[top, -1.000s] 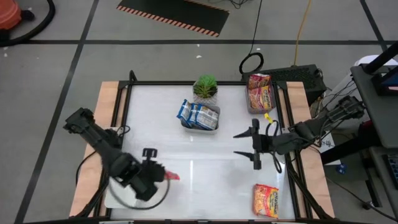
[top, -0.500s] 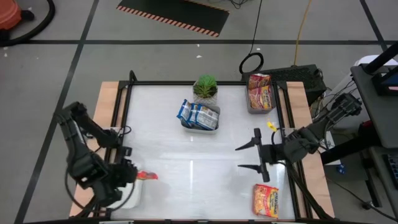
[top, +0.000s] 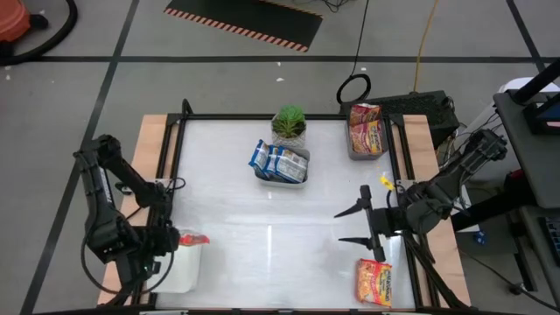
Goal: Sort Maruchan noodles
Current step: Put the left orange noodle pack into the white bin
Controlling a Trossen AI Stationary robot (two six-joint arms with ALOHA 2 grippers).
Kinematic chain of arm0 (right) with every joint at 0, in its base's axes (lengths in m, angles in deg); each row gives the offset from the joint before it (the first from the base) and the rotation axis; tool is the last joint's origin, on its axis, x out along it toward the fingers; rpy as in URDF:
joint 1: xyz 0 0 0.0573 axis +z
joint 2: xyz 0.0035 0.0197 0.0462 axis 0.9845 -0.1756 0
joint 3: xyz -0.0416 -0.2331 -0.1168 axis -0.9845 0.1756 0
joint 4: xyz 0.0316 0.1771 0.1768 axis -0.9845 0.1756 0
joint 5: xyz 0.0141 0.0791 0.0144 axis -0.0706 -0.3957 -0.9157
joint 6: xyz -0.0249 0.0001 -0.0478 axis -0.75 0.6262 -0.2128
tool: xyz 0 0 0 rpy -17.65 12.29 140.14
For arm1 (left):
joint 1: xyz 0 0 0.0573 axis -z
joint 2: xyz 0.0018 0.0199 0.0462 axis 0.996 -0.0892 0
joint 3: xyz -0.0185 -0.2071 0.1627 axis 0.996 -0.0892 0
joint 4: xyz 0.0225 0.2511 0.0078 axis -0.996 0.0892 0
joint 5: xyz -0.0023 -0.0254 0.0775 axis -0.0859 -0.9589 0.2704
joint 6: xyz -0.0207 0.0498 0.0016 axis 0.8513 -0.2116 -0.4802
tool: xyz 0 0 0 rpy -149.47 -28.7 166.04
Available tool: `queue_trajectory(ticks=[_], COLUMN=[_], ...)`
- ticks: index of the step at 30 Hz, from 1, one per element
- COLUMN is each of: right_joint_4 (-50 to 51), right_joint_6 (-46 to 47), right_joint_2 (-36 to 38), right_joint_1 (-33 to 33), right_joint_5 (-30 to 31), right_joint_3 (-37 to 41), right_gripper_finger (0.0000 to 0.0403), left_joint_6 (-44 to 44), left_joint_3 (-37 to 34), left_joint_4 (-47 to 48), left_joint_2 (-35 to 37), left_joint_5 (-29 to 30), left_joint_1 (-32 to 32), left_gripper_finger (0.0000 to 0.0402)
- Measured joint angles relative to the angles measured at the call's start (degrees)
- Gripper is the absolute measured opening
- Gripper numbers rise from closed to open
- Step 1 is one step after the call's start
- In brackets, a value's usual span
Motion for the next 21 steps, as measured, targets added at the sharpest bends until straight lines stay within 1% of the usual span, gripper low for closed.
queue_trajectory(ticks=[4,6,11,18,21], right_joint_4=[0.02,0.02,0.07,0.07,0.07], right_joint_6=[0.01,0.02,0.03,0.03,0.03], right_joint_2=[0.01,0.01,0.01,0.01,0.01], right_joint_1=[0.78,1.12,1.56,1.61,1.61], right_joint_5=[1.11,1.11,1.11,1.11,1.11], right_joint_3=[0.00,0.00,0.00,0.00,0.00], right_gripper_finger=[0.0257,0.0257,0.0257,0.0257,0.0257], left_joint_6=[4.22,5.16,3.85,3.13,3.64], left_joint_3=[-4.80,-7.19,-12.84,-17.97,-18.96], left_joint_4=[-1.27,-3.95,-11.51,-13.34,-13.31], left_joint_2=[3.07,4.95,8.66,9.19,9.19], left_joint_5=[-2.51,-3.35,-4.33,-13.23,-14.74], left_joint_1=[1.18,1.75,2.26,2.28,2.28], left_gripper_finger=[0.0127,0.0127,0.0127,0.0127,0.0127])
